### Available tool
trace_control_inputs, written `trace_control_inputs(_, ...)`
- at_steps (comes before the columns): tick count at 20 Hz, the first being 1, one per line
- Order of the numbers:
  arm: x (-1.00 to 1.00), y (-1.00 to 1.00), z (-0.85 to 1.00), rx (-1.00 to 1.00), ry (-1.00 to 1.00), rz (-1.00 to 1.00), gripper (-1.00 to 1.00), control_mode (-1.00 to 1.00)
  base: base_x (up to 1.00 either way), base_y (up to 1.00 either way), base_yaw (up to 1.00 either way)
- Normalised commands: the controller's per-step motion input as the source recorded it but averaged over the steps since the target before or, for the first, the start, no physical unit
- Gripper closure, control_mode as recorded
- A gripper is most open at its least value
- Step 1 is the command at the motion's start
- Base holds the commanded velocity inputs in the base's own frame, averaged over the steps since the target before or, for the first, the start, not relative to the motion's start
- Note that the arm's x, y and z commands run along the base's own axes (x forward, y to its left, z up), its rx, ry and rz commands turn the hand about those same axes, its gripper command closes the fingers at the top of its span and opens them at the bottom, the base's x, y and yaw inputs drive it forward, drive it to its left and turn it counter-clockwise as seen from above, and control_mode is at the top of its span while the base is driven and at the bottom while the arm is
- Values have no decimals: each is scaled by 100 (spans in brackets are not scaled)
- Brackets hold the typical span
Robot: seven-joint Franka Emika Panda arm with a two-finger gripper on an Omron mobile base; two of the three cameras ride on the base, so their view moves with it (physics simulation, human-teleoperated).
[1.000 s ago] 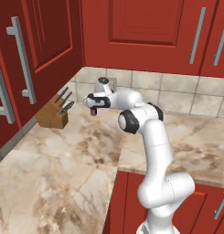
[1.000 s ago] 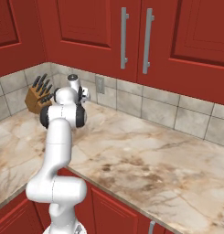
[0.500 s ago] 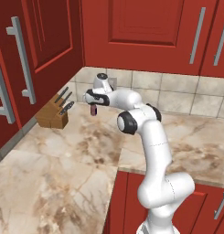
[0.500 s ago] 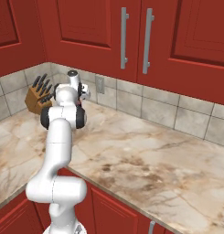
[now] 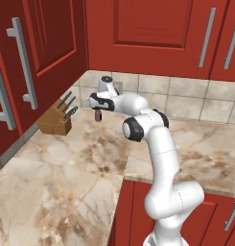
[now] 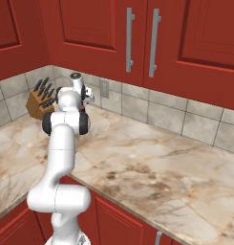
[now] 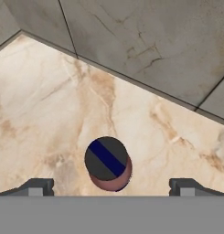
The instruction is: Place the drinks on the dining counter in a tight cluster.
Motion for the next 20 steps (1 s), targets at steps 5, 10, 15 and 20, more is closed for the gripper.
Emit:
trace_control_inputs(5,1,5,-2,0,0,0,-100,-100,0,0,0)
trace_control_inputs(10,13,13,-10,0,0,0,-100,-100,0,0,0)
trace_control_inputs(15,19,3,0,0,0,0,-100,-100,0,0,0)
trace_control_inputs(20,18,0,3,0,0,0,-100,-100,0,0,0)
